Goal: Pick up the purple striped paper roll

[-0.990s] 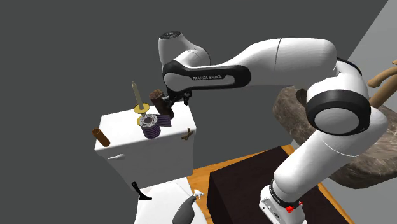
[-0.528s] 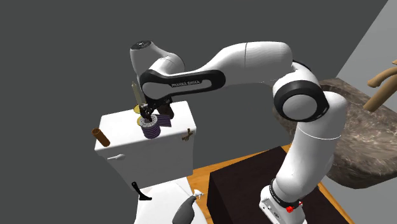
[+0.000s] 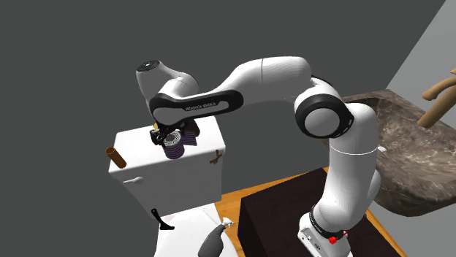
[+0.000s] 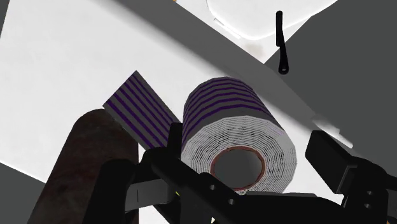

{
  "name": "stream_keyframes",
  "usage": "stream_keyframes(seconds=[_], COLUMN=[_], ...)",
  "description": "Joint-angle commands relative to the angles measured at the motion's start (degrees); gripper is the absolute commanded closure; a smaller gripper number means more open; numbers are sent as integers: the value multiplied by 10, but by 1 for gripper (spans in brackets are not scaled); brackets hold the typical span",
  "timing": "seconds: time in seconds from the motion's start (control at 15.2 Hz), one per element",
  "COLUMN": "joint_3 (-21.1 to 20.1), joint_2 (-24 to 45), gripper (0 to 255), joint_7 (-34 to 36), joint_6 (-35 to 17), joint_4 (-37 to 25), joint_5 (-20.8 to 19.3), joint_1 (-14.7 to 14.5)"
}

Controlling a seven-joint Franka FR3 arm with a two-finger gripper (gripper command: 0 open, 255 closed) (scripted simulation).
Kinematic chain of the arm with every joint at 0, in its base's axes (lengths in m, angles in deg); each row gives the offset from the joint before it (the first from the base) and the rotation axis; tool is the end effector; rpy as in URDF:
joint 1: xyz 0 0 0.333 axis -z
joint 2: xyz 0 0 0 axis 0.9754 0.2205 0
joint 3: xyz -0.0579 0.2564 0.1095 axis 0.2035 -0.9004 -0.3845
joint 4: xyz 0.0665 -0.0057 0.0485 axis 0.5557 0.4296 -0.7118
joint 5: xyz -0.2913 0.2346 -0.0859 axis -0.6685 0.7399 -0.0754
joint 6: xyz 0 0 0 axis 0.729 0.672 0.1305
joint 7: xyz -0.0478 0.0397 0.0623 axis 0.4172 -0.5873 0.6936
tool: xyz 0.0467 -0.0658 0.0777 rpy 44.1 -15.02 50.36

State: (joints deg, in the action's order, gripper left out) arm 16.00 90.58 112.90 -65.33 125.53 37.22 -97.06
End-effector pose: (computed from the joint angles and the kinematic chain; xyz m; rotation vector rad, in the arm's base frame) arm 0.4334 0.4789 0.4352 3.0519 0.6129 0.0484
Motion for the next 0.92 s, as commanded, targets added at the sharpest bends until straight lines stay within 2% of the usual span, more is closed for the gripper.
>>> stream_keyframes(seconds=[0.0, 0.2, 0.26, 0.86], joint_3=[1, 2, 2, 2], joint_2=[3, 5, 5, 5], gripper=[0, 0, 255, 255], joint_7=[2, 4, 4, 4], joint_6=[-15, -26, -26, -26], joint_4=[13, 22, 21, 22], joint_5=[-3, -4, -4, -4], joint_1=[1, 1, 1, 1])
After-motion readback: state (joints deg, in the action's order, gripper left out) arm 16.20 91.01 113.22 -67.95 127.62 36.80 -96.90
